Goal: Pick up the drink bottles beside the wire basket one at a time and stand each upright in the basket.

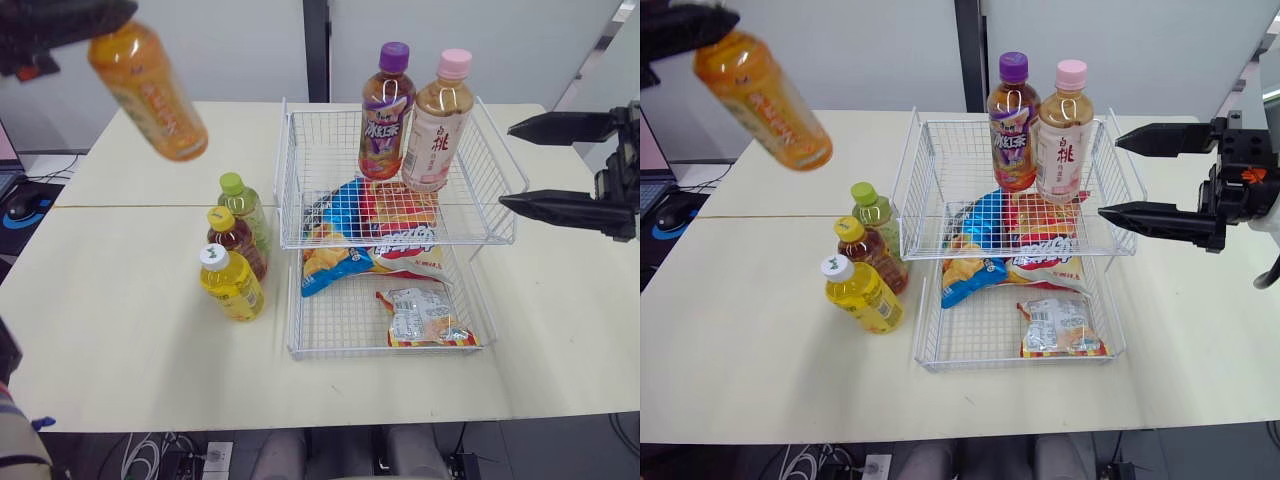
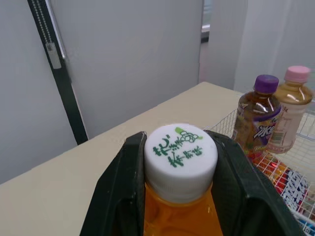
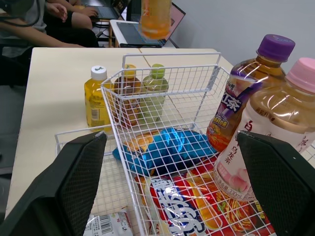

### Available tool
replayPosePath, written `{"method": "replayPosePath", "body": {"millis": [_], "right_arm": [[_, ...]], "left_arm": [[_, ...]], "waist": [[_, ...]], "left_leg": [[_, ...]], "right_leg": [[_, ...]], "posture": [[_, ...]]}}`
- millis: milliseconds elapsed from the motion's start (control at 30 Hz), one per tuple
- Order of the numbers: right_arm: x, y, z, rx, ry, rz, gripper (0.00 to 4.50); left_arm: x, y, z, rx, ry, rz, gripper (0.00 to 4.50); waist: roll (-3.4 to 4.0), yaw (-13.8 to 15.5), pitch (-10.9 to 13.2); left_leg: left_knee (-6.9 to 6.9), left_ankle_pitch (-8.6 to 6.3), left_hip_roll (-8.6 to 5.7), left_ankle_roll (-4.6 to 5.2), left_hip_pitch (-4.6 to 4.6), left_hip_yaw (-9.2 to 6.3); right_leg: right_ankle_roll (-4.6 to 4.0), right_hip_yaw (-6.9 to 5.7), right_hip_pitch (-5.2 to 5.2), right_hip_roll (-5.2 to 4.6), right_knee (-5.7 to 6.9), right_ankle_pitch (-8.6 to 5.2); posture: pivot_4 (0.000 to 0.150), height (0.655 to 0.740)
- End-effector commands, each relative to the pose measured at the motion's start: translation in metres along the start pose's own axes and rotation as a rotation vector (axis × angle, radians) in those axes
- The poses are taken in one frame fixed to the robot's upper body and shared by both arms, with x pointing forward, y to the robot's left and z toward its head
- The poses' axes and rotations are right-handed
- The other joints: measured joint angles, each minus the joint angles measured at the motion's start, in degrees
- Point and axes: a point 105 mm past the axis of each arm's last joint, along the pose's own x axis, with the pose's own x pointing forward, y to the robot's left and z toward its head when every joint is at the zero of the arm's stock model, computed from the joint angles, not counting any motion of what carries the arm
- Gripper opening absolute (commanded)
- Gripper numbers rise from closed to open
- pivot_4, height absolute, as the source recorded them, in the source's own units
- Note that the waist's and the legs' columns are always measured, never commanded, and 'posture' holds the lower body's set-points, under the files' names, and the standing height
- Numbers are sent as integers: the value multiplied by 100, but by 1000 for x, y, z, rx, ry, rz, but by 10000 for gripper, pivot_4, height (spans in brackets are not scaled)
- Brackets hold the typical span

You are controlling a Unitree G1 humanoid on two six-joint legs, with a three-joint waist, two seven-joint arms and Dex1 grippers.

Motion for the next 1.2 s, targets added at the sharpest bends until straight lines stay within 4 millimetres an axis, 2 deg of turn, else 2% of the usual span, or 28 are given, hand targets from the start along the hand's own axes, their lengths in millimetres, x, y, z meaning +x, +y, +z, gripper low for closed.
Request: {"method": "replayPosePath", "body": {"millis": [33, 133, 333, 567, 700, 867, 967, 1067, 1200], "right_arm": [[-6, 4, 12, -63, -20, -32, 45000], [-7, 5, 11, -61, -25, -47, 45000], [-7, 4, 12, -75, -29, -78, 45000], [-13, 4, 12, -70, -26, -133, 45000], [-17, 8, 11, -65, -24, -139, 45000], [-23, 9, 9, -62, -12, -152, 45000], [-27, 8, 8, -59, -5, -175, 45000], [-35, 5, 6, -39, 13, -218, 45000], [-38, 6, 5, -34, 20, -226, 45000]], "left_arm": [[9, -9, 35, 79, -62, -68, 13639], [25, -14, 47, 73, -87, -137, 13639], [70, -39, 44, 37, -86, -326, 13639], [102, -59, 38, 39, -106, -436, 13639], [113, -67, 36, 30, -117, -480, 13639], [123, -65, 18, 72, -59, -475, 13639], [129, -65, 12, 27, -64, -471, 13639], [141, -65, -8, 5, -30, -468, 13639], [151, -62, -22, 23, 2, -437, 13639]], "waist": [[0, 9, 0], [0, 8, 0], [1, 2, 1], [5, -5, 4], [5, -11, 4], [5, -14, 4], [5, 3, 4], [5, 20, 4], [5, 18, 4]], "left_leg": [[2, 0, -2, 0, -1, -1], [2, 0, -1, 0, -1, -1], [1, 0, 0, 0, 0, -1], [-1, 0, 0, 1, -4, 6], [2, 0, 0, 1, -3, 8], [1, 0, 0, 1, -2, 9], [2, 0, -2, 1, -3, 8], [5, 0, -2, 1, -3, 8], [6, 0, -3, 1, -3, 7]], "right_leg": [[0, -2, 0, 0, 1, 0], [1, -1, 1, 0, 0, 0], [1, 1, 1, 0, 1, 0], [1, 11, -6, -1, 0, 0], [1, 14, -6, -1, 3, 0], [1, 15, -7, 0, 3, 0], [2, 14, -6, -2, 3, 0], [3, 15, -3, -2, 3, 1], [5, 13, -2, -1, 4, 2]], "posture": [[1500, 7400], [1500, 7400], [1500, 7400], [1500, 7400], [1500, 7400], [1500, 7400], [1500, 7400], [1500, 7400], [1500, 7400]]}}
